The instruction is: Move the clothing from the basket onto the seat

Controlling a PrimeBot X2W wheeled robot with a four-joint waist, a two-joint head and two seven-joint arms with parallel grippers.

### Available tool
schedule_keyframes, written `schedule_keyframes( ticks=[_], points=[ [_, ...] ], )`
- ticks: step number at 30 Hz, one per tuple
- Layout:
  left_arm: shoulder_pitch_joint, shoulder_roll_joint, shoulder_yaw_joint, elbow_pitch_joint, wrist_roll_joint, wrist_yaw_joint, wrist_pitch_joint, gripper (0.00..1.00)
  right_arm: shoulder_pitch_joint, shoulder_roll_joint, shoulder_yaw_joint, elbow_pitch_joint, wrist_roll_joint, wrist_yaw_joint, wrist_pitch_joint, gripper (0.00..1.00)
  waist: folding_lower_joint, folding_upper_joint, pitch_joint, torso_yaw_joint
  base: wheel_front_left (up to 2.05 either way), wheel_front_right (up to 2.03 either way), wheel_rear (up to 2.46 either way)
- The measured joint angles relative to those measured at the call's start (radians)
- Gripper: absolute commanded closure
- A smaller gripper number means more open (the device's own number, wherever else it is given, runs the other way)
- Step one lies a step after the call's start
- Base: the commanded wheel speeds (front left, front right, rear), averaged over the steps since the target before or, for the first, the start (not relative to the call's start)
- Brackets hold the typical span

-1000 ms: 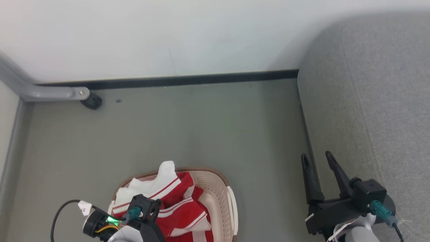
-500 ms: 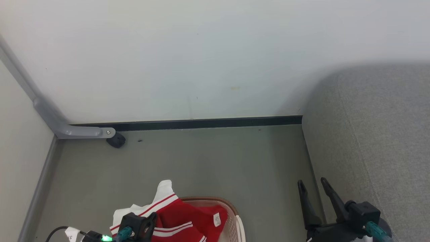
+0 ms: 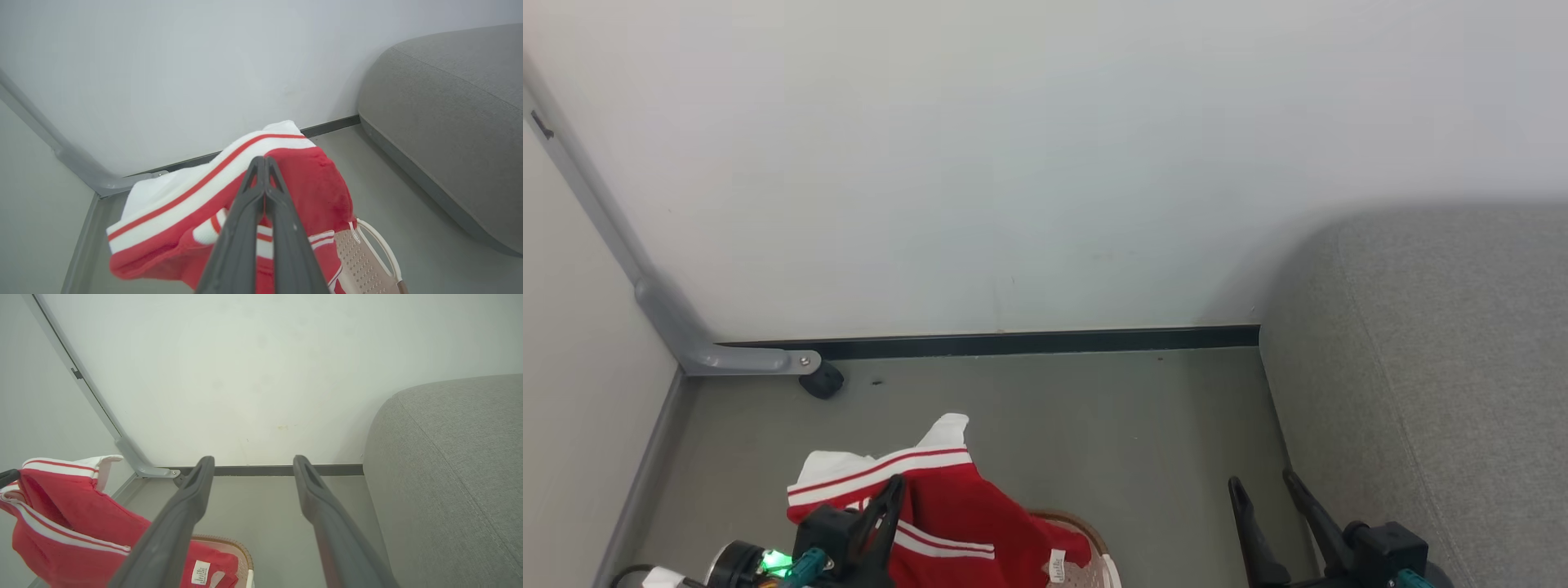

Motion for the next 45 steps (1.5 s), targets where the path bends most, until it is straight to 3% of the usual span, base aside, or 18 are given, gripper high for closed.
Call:
schedule_keyframes(
  ticks=[10, 21, 30, 37, 45],
  points=[
    [0.014, 0.027, 0.051, -0.221, 0.031, 0.017, -0.001, 1.0, 0.002, -0.001, 0.034, -0.002, -0.003, 0.022, 0.0, 0.0, 0.0001, 0.0001, -0.015, -0.004, 0.0, 0.0, 0.0],
    [0.014, 0.042, 0.069, -0.403, 0.061, 0.026, -0.001, 1.0, -0.001, -0.052, 0.19, -0.019, -0.082, 0.048, 0.0, 0.0, 0.0001, 0.0001, -0.019, -0.006, 0.0, 0.0, 0.0],
    [0.014, 0.038, 0.058, -0.495, 0.09, 0.024, -0.001, 1.0, -0.068, -0.084, 0.32, -0.03, -0.192, 0.048, 0.0, 0.0, 0.0001, 0.0001, -0.019, -0.003, 0.0, 0.0, 0.0],
    [0.014, 0.033, 0.034, -0.545, 0.105, 0.006, -0.001, 1.0, -0.128, -0.089, 0.373, -0.03, -0.196, 0.049, 0.0, 0.0, 0.0001, 0.0001, -0.013, 0.002, 0.0, 0.0, 0.0],
    [-0.006, 0.029, 0.003, -0.574, 0.123, -0.021, -0.001, 1.0, -0.235, -0.142, 0.486, -0.038, -0.149, 0.049, 0.0, 0.0, 0.0002, 0.0001, 0.012, 0.016, 0.0, 0.0, 0.0]
  ],
)
